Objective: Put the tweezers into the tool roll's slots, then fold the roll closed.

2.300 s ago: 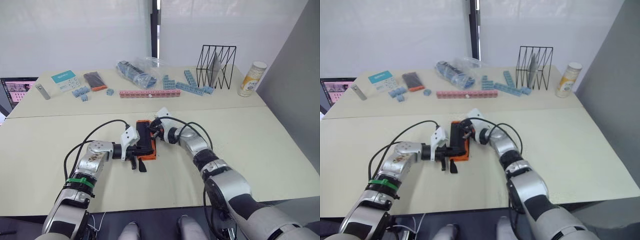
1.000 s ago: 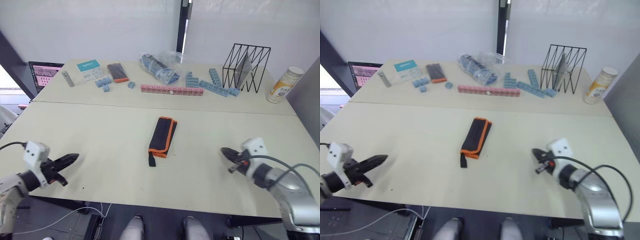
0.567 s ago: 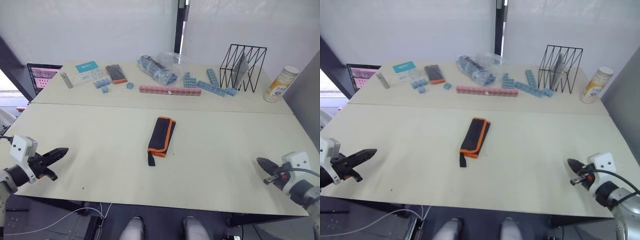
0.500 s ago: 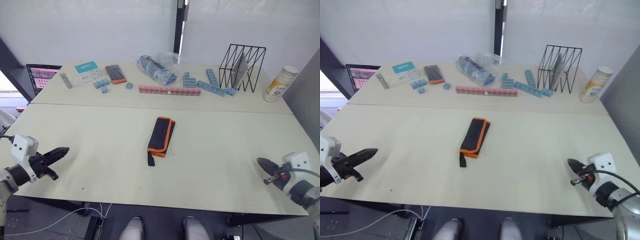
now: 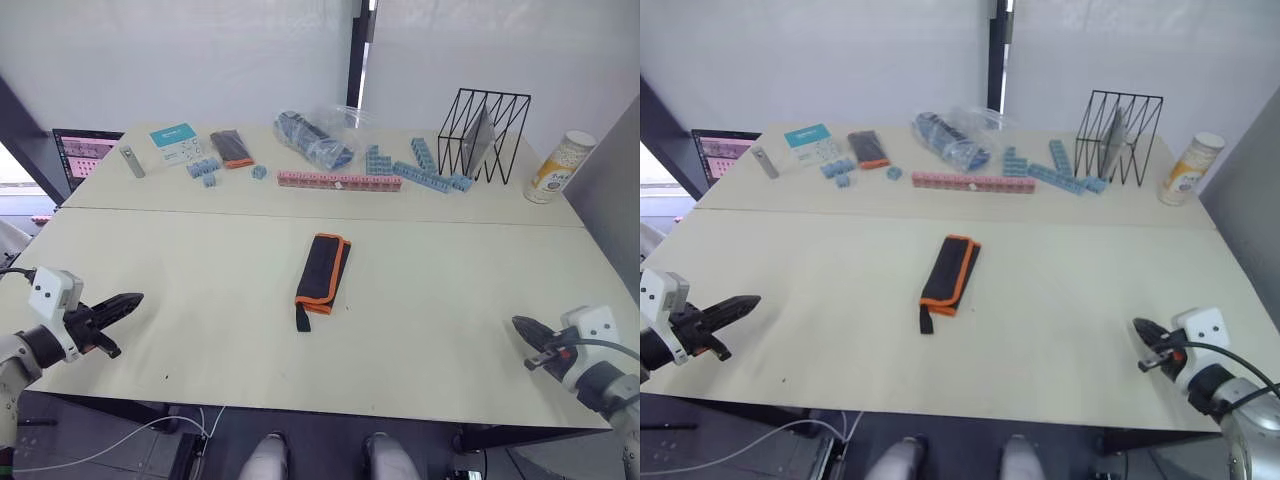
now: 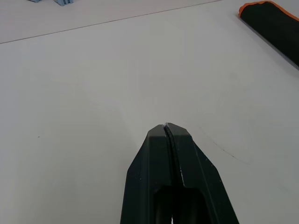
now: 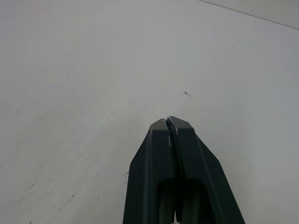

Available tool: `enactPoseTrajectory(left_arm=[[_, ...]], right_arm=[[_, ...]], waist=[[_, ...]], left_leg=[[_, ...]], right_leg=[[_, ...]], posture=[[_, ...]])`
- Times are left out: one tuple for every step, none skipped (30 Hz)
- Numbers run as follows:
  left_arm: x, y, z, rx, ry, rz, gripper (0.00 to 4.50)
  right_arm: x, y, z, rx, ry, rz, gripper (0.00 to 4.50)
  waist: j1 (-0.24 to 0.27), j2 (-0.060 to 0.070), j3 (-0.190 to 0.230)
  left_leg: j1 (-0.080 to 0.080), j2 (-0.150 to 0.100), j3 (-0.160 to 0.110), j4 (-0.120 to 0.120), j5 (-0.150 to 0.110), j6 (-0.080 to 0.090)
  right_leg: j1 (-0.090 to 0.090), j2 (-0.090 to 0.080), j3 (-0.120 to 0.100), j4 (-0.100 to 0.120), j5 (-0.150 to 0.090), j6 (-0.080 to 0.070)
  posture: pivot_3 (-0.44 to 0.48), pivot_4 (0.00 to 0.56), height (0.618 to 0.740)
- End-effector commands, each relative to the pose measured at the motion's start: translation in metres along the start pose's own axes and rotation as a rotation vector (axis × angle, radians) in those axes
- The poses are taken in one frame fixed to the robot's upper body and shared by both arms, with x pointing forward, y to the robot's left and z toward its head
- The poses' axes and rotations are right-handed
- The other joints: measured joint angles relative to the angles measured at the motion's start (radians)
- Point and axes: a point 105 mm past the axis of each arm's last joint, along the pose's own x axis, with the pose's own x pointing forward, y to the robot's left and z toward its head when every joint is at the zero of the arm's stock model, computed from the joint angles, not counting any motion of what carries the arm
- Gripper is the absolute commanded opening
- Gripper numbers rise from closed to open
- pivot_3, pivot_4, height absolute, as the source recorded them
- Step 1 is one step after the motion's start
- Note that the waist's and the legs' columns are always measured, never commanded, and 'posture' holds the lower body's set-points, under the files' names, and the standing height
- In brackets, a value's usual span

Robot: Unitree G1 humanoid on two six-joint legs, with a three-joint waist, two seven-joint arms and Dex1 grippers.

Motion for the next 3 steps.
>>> enactPoseTrajectory(left_arm=[[-0.0013,0.0015,0.0114,0.045,-0.015,-0.002,0.02],[-0.0013,0.0018,0.0116,0.046,-0.015,-0.001,0.02],[-0.0012,0.0022,0.0117,0.050,-0.012,0.001,0.02]], right_arm=[[-0.0022,0.0008,0.0115,-0.015,-0.048,0.000,0.00],[-0.0023,0.0009,0.0114,-0.015,-0.048,0.000,0.00],[-0.0023,0.0009,0.0114,-0.015,-0.048,0.000,0.00]], waist=[[0.000,0.000,0.000],[0.000,0.000,0.000],[0.000,0.000,0.000]], left_leg=[[0.000,0.000,0.000,0.001,0.000,0.000],[0.000,0.000,0.000,0.002,0.000,0.000],[0.000,0.000,0.001,0.002,0.000,0.000]], right_leg=[[0.000,0.000,0.000,0.000,0.000,0.000],[0.000,0.000,0.000,0.000,0.000,0.000],[0.000,0.000,0.001,0.000,0.000,0.000]], posture=[[0.000,0.150,0.724],[0.000,0.150,0.724],[0.000,0.150,0.724]])
